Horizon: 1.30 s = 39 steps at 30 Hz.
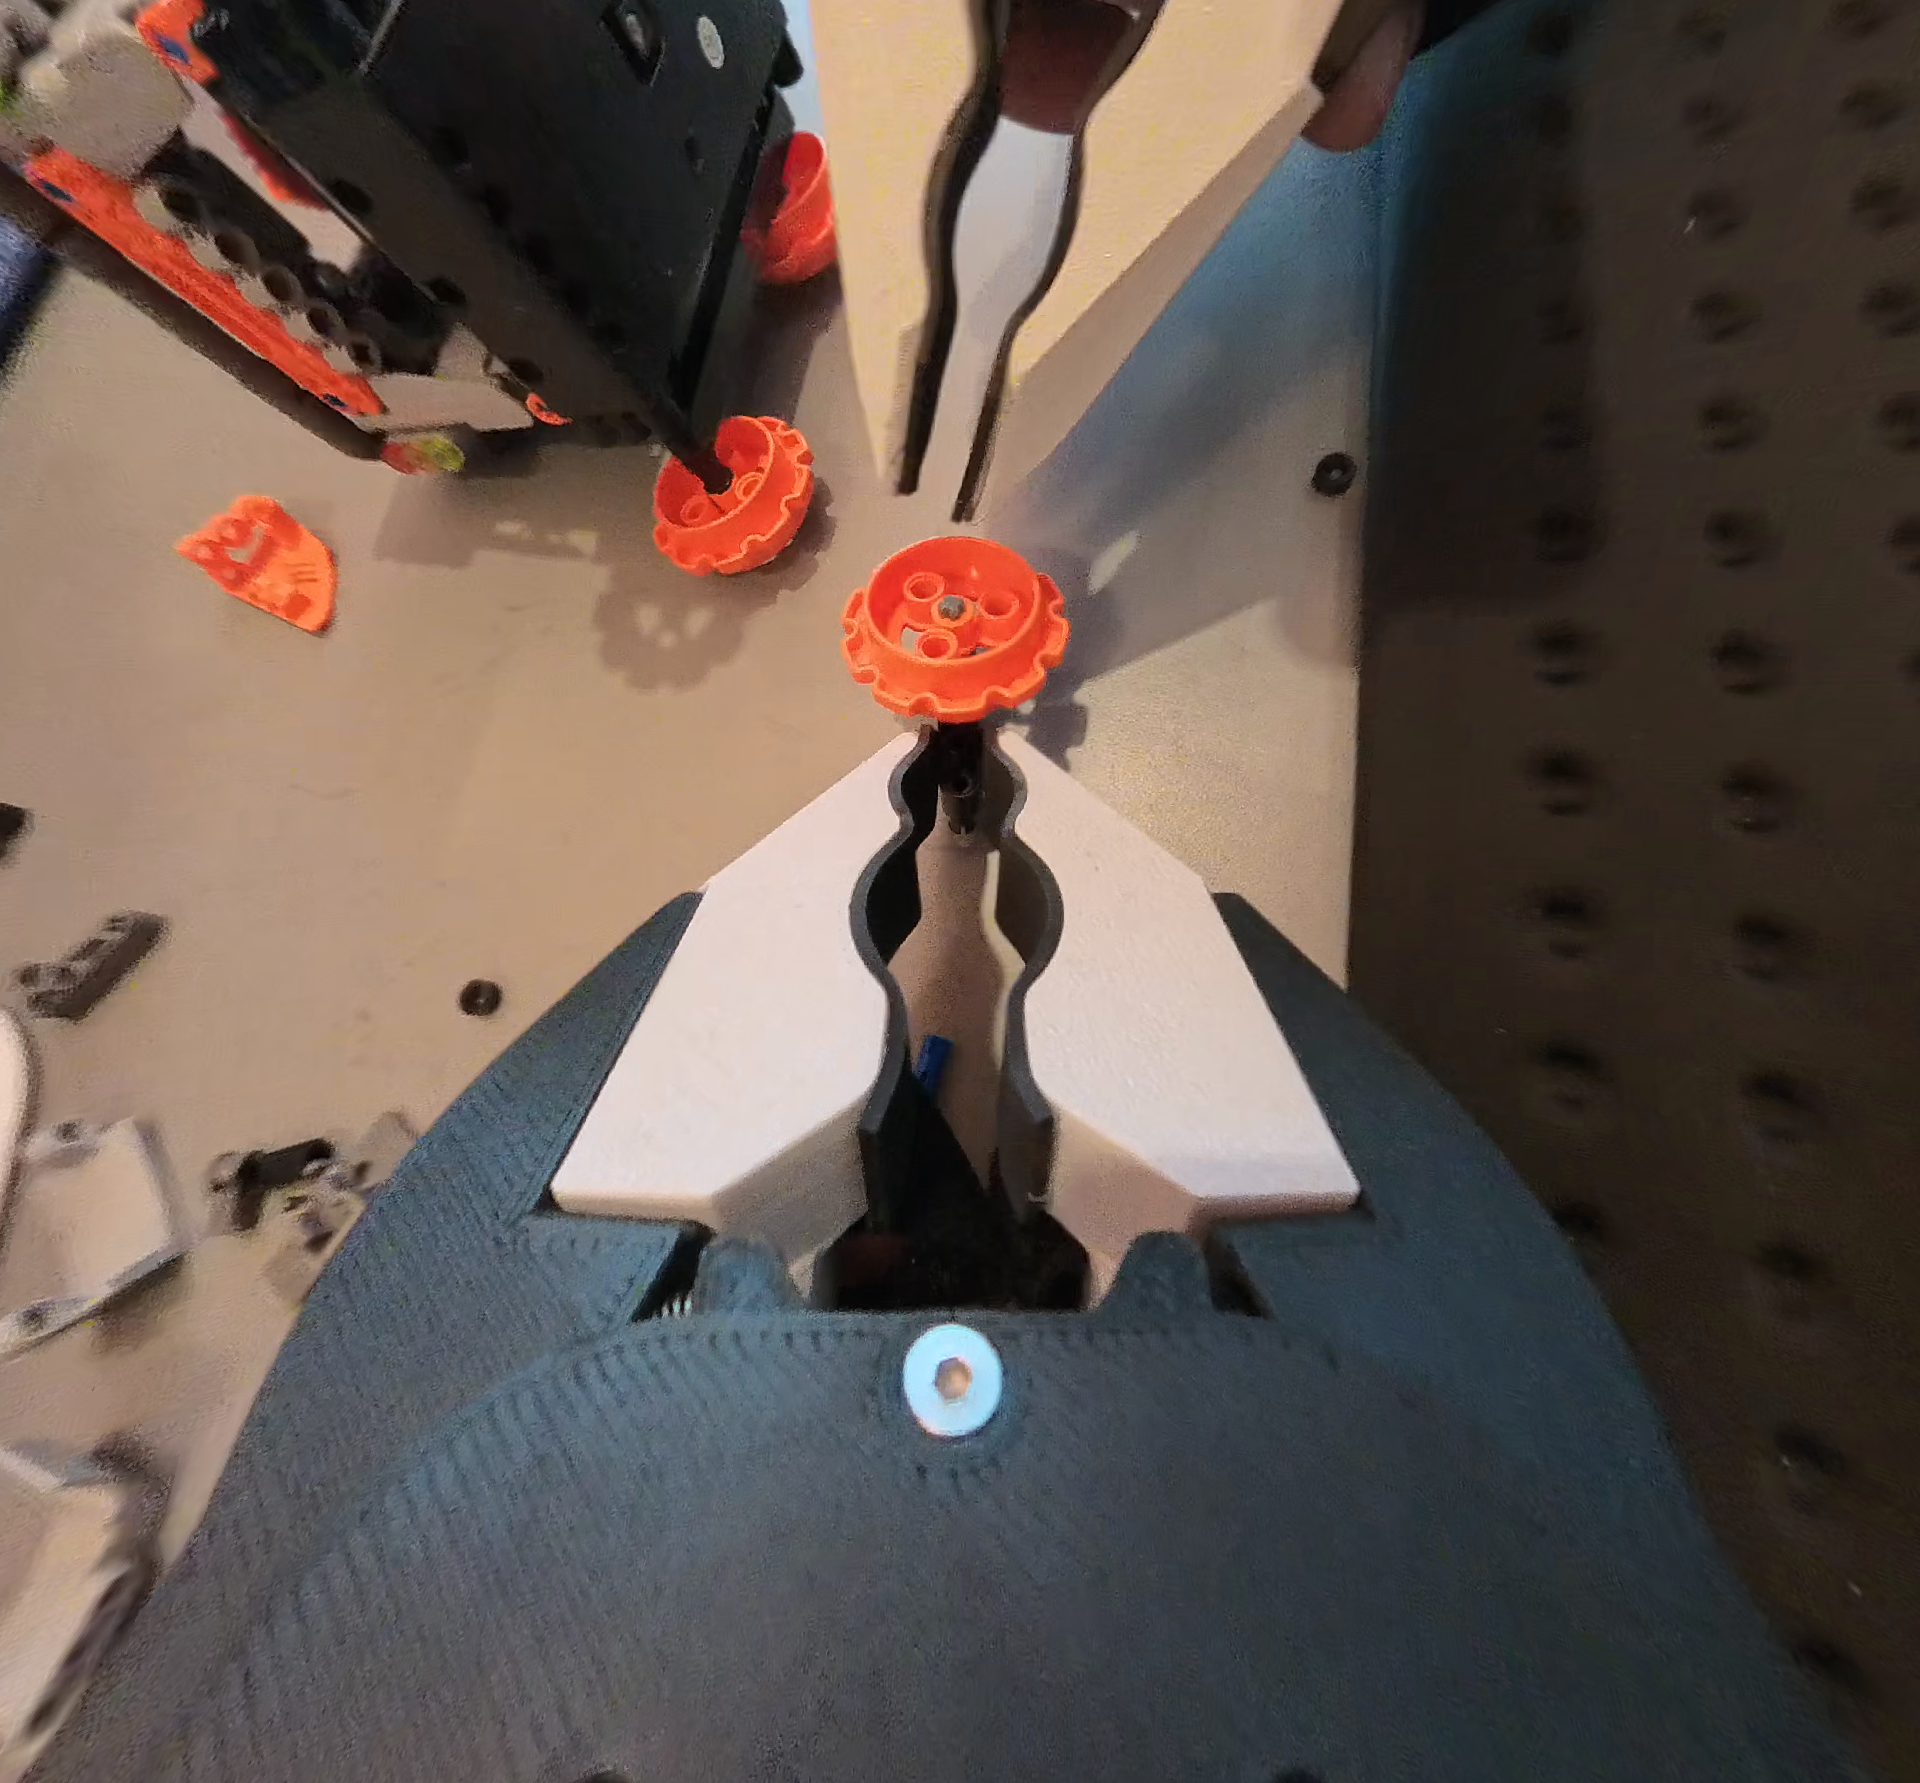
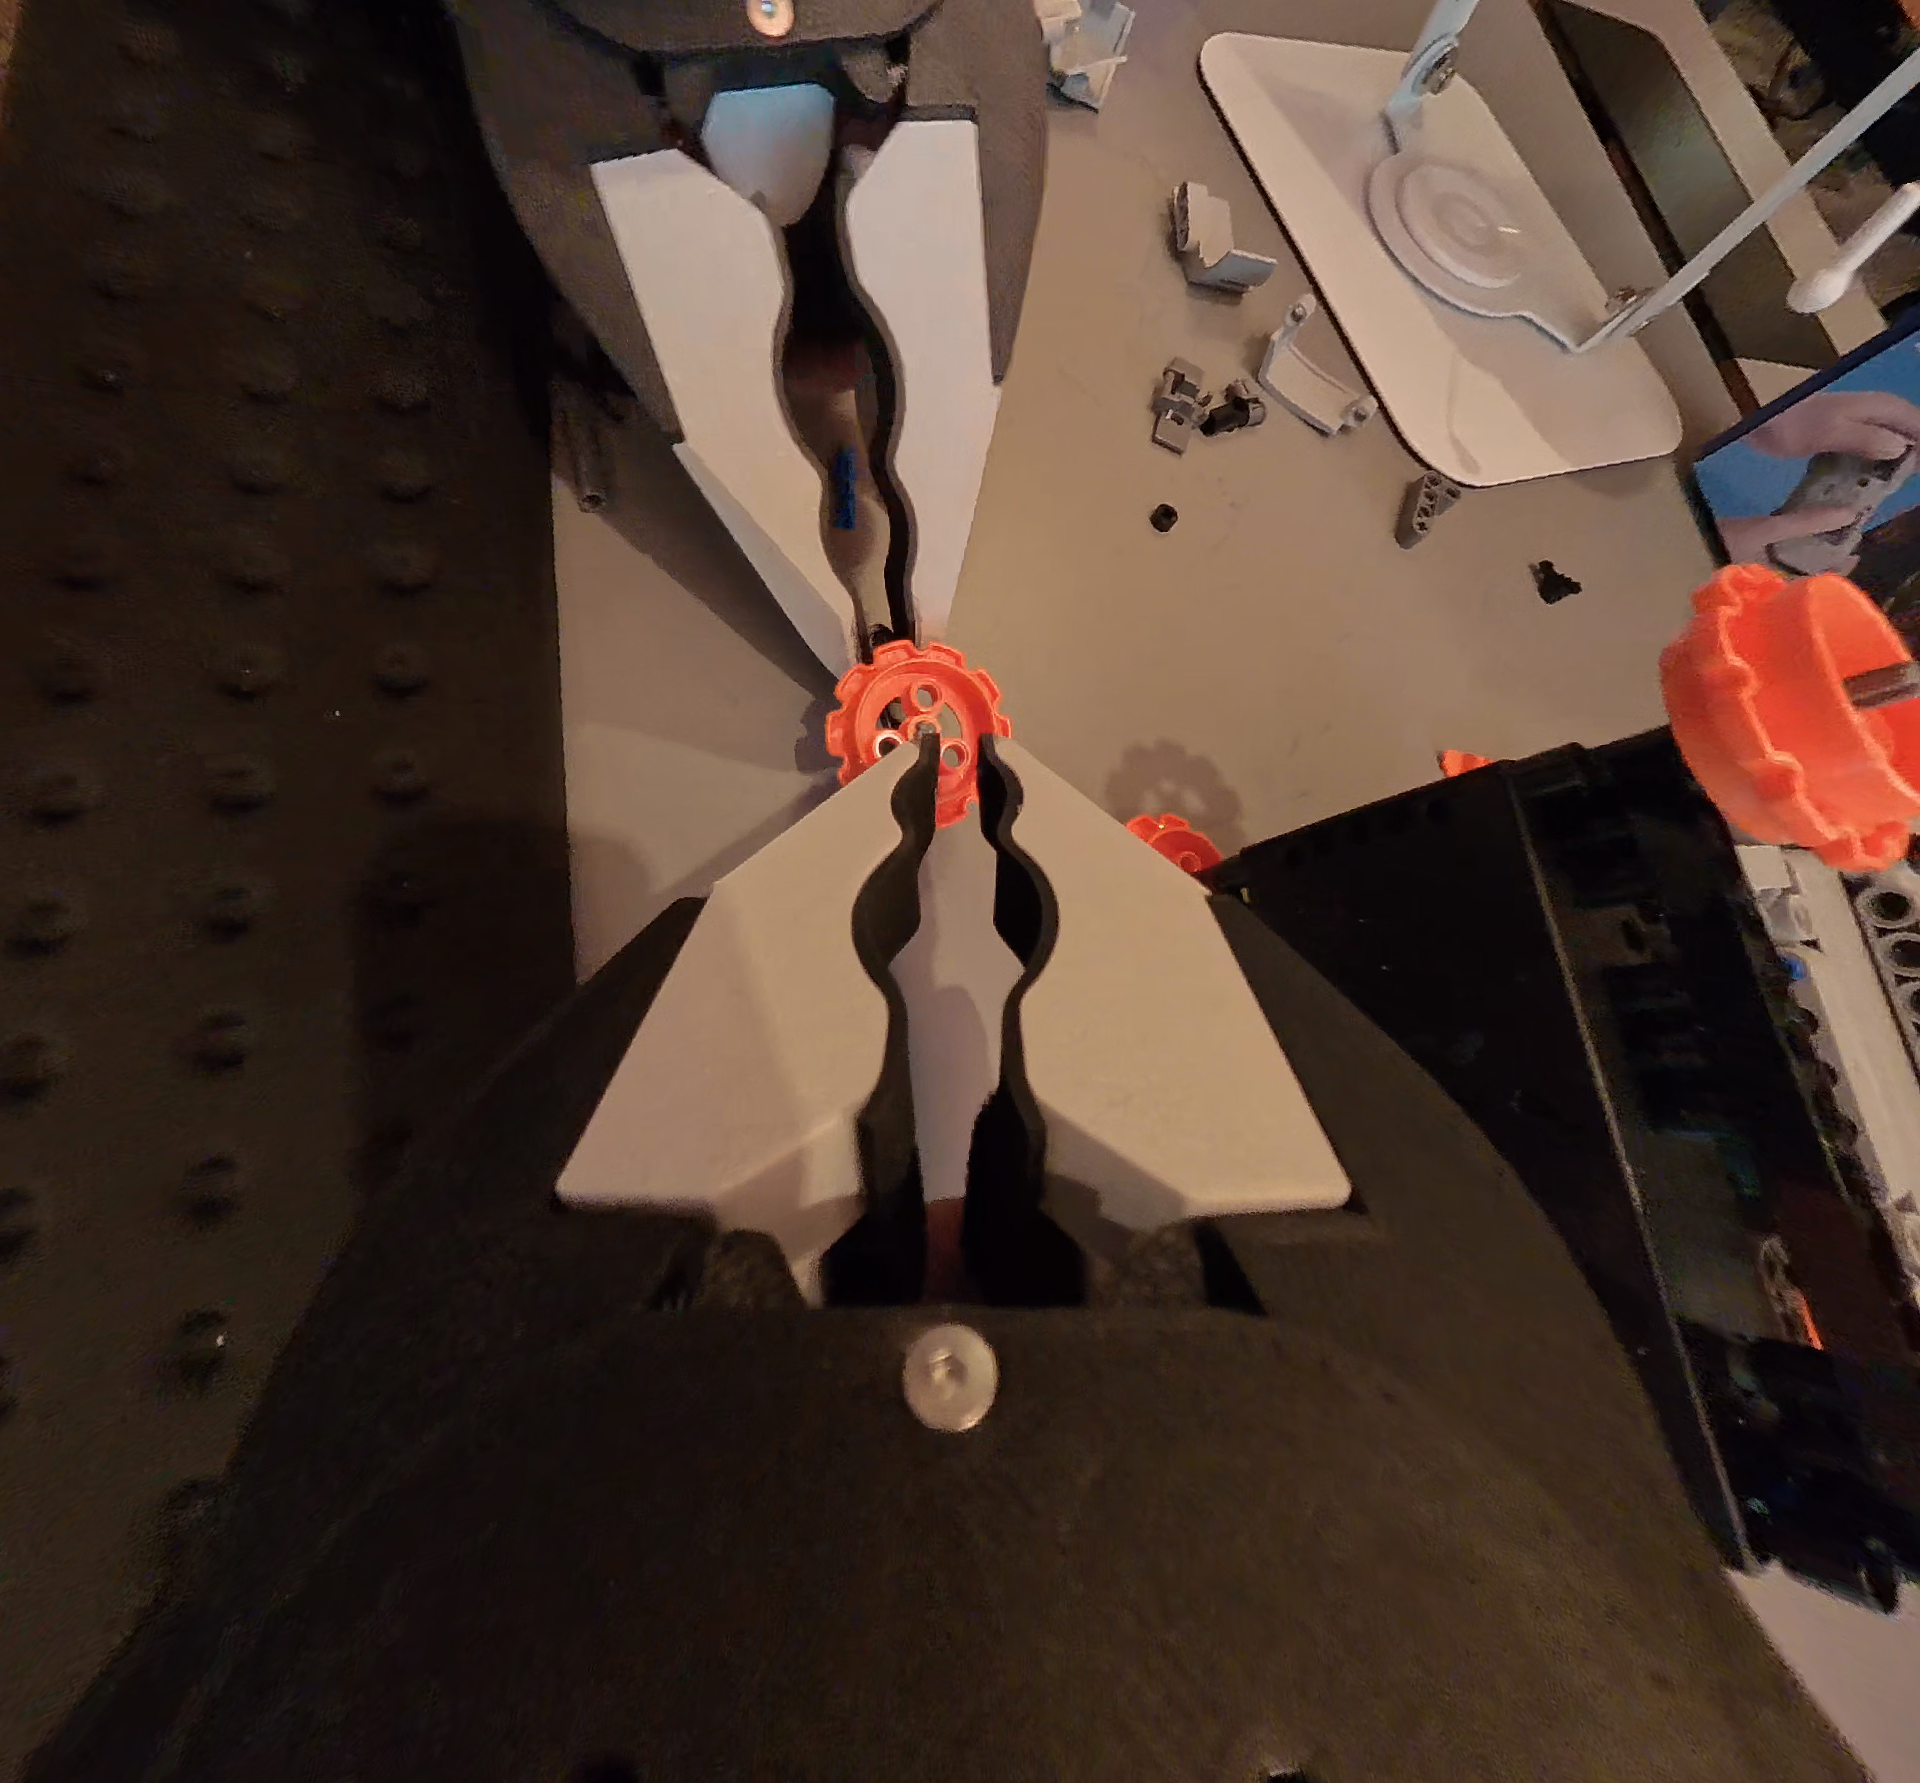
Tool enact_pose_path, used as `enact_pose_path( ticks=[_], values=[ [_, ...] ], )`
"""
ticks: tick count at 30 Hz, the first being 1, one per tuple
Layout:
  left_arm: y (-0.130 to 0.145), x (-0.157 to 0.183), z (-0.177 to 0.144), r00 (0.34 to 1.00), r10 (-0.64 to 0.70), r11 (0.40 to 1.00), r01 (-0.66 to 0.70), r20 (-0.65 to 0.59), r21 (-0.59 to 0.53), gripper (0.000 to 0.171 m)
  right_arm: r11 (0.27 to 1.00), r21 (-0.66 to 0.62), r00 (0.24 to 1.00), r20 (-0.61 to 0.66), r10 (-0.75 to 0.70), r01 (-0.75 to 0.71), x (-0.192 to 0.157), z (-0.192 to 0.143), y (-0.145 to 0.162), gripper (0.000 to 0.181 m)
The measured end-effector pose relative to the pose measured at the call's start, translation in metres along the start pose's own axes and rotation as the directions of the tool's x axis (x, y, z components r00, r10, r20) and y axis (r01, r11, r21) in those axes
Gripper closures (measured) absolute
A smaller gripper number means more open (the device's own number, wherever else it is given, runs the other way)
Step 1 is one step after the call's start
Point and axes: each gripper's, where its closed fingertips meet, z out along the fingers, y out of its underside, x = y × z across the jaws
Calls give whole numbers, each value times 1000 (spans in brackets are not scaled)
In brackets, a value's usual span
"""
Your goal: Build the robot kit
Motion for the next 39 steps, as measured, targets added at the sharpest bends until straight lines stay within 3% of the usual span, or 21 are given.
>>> enact_pose_path(
  ticks=[4, 8, 15, 39],
  values=[
    [-1, 2, 0, 975, -145, 989, 150, -167, 16, 164, 999, -45, 997, 74, 25, -21, -6, 3, 3, 176],
    [1, 2, 1, 959, -161, 986, 169, -232, 14, 164, 995, -95, 993, 109, 34, -23, -9, 9, 7, 181],
    [2, 5, 1, 970, -50, 998, 56, -236, 20, 164, 990, -139, 990, 142, 10, 10, -9, 12, 7, 178],
    [1, 5, 0, 969, -34, 998, 46, -243, 44, 164, 946, -316, 957, 289, 30, 66, -15, 15, 9, 181]
  ],
)
